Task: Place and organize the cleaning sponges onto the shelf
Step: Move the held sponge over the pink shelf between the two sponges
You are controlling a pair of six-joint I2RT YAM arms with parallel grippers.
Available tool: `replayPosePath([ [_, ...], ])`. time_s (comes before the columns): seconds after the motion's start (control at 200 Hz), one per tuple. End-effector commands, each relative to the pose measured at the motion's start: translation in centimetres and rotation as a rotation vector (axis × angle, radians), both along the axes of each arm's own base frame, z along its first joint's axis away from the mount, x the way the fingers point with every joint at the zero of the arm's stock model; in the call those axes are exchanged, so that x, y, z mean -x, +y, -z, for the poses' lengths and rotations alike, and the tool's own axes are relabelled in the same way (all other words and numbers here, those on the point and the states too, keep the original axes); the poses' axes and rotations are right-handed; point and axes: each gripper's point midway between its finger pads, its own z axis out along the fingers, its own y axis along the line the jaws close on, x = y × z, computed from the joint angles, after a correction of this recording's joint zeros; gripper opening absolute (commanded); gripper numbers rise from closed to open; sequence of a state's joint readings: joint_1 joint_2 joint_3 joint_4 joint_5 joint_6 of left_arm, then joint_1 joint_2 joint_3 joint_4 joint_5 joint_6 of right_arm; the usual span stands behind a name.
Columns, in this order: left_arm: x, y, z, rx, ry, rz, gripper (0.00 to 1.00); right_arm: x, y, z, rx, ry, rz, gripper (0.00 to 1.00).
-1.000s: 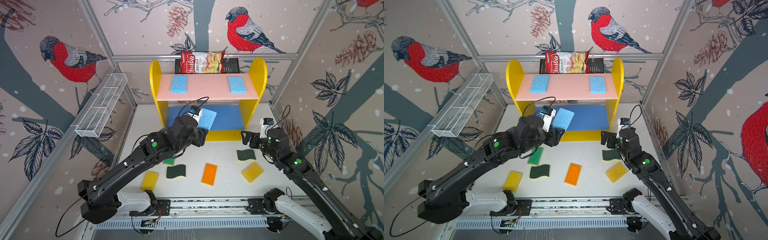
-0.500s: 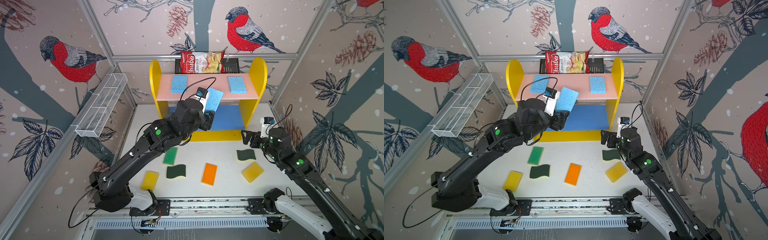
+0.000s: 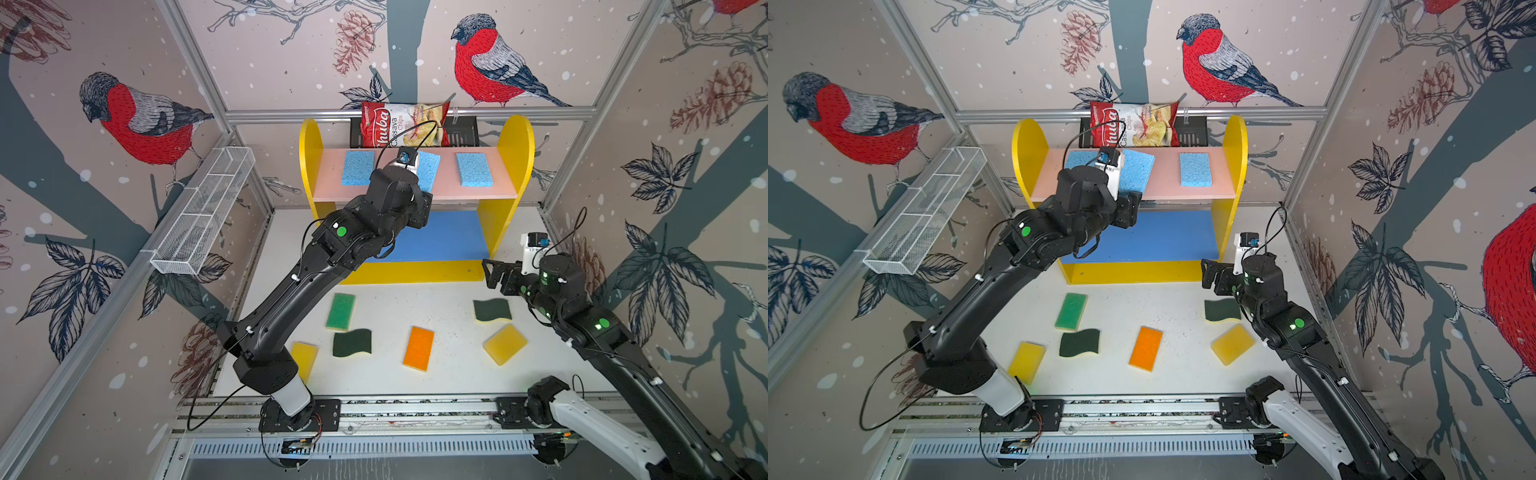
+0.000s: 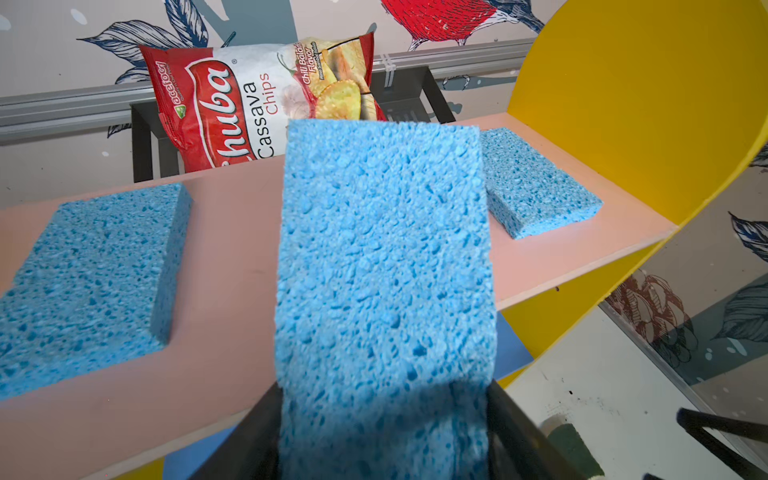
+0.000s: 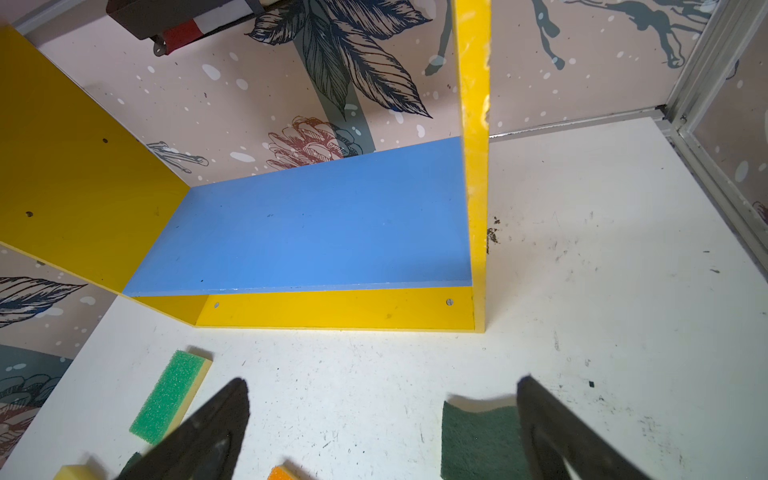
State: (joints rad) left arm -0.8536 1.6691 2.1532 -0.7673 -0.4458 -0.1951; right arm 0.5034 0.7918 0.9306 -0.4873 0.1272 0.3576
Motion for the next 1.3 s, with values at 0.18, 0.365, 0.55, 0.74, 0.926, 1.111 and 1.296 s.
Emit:
replayPosePath([
  [0.18, -2.9, -0.9, -0.8, 0.035, -0.035, -0.082, 0.69, 0.6, -0.4, -0.9, 0.015, -0.029, -0.01, 1.0],
  [0.365, -4.1, -1.5, -0.2, 0.057, -0.037, -0.119, 0.69, 0.6, -0.1, -0.1, 0.017, -0.01, -0.023, 1.0],
  [0.55, -5.1, -1.8, -0.1, 0.082, -0.038, -0.149, 0.69, 0.6, 0.1, 0.3, 0.015, -0.005, -0.032, 1.0],
  [0.74, -5.9, -1.8, -0.1, 0.109, -0.043, -0.174, 0.7, 0.6, 0.2, 0.5, 0.015, -0.004, -0.035, 1.0],
  [0.926, -6.7, -2.1, 0.6, 0.114, -0.035, -0.193, 0.7, 0.6, 0.2, 0.7, 0.017, -0.004, -0.038, 0.99],
  [1.111, -7.1, -2.5, 0.8, 0.127, -0.03, -0.189, 0.7, 0.7, 0.2, 0.8, 0.018, -0.004, -0.042, 0.99],
  [1.296, -7.3, -2.5, 1.2, 0.128, -0.024, -0.201, 0.7, 0.8, 0.3, 0.8, 0.014, -0.004, -0.047, 1.0],
])
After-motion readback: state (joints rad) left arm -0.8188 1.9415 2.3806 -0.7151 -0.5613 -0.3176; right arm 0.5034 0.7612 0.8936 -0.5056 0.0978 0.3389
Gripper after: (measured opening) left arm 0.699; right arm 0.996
